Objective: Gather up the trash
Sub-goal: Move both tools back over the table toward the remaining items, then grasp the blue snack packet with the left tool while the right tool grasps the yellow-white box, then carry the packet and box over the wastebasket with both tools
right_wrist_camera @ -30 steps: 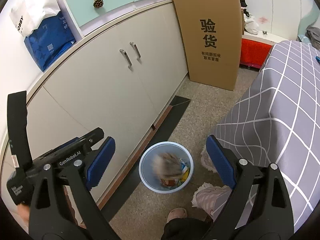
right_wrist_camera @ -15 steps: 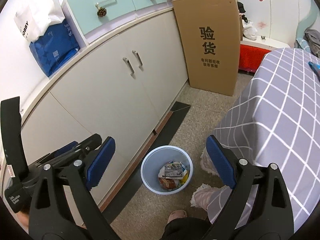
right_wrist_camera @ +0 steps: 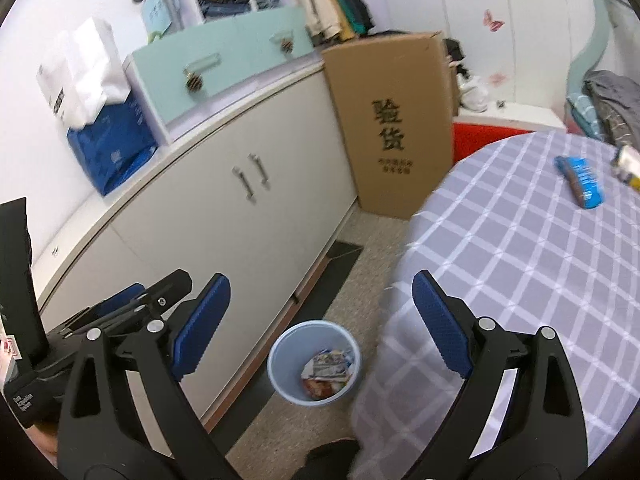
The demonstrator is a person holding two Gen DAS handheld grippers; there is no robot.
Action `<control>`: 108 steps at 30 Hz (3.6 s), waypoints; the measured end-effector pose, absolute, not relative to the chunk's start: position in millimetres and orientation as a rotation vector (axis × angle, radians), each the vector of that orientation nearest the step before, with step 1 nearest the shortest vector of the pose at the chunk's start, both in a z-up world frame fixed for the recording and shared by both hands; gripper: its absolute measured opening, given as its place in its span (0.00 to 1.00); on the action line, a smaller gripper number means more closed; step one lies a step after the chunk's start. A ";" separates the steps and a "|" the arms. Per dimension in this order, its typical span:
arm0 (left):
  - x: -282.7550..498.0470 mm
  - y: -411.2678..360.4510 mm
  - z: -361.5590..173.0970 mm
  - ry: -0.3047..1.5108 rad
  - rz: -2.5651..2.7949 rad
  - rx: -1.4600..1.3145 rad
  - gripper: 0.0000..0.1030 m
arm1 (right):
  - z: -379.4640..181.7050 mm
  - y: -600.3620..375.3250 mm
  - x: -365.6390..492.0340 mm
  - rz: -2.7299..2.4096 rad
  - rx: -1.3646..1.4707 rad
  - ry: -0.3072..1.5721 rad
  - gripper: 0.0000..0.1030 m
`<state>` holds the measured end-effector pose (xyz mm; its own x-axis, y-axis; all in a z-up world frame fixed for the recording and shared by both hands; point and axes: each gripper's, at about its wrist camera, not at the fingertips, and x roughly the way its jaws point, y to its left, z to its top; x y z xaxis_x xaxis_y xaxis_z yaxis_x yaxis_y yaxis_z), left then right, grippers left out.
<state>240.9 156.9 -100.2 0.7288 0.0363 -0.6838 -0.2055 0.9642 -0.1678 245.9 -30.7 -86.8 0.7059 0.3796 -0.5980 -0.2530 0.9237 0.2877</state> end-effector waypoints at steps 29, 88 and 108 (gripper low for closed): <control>397.4 -193.9 -135.0 0.891 -0.253 0.095 0.80 | -108.7 -365.7 306.0 -0.086 0.223 0.790 0.90; 314.5 -45.9 -45.0 0.666 -0.146 0.003 0.38 | -33.6 -225.1 305.1 0.250 0.069 0.684 0.54; 208.1 141.4 -63.2 0.653 0.076 -0.108 0.38 | -34.0 -14.0 223.5 0.510 0.009 0.657 0.55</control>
<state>208.1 141.4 -63.2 0.7916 0.0362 -0.6100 -0.1043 0.9916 -0.0764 223.5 -14.0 -34.0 0.6740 0.4556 -0.5815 -0.4502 0.8774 0.1657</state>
